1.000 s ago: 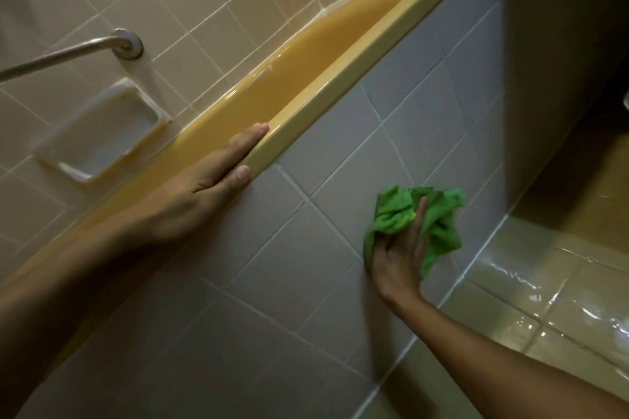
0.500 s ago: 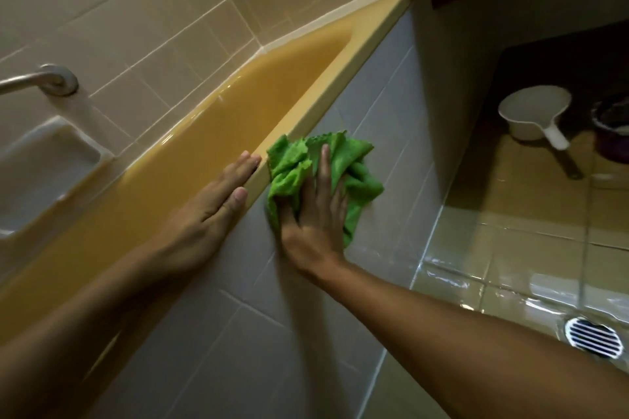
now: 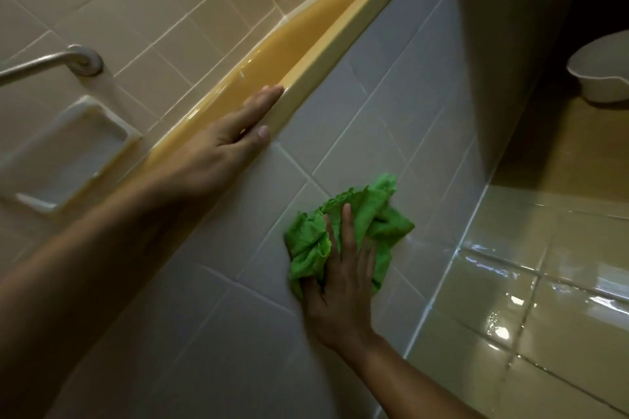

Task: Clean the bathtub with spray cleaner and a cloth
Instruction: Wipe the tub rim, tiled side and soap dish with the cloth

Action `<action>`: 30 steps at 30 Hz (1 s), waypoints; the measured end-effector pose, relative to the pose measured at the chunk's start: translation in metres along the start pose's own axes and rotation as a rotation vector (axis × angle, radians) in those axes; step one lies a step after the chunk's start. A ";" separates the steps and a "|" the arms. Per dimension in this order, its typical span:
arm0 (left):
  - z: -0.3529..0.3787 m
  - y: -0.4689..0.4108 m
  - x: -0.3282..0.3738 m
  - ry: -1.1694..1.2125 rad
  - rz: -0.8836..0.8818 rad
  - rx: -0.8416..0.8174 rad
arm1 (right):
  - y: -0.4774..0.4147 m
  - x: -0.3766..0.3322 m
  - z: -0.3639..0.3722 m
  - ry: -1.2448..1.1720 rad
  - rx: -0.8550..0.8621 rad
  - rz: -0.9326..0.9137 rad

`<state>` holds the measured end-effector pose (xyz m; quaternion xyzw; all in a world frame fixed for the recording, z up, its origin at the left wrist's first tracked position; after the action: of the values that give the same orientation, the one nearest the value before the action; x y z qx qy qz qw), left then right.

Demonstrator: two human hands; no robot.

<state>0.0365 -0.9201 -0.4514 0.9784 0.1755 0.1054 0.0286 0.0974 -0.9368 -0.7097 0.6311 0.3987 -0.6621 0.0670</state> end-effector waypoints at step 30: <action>0.012 0.134 -0.023 -0.270 -0.203 0.048 | 0.046 0.141 0.012 -0.259 0.156 0.782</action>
<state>0.0635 -1.0540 -0.4548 0.9613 0.2707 -0.0348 0.0391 0.0879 -0.9169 -0.8567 0.6498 0.0659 -0.6887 0.3149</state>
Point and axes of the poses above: each hand's wrist, its own y-axis away from the middle knuckle, its own z-axis out of the palm, x = y × z, the point moved 5 cm from there along -y, towards the middle knuckle, and after that the axes turned 8 degrees about -x, right-handed, at the moved point
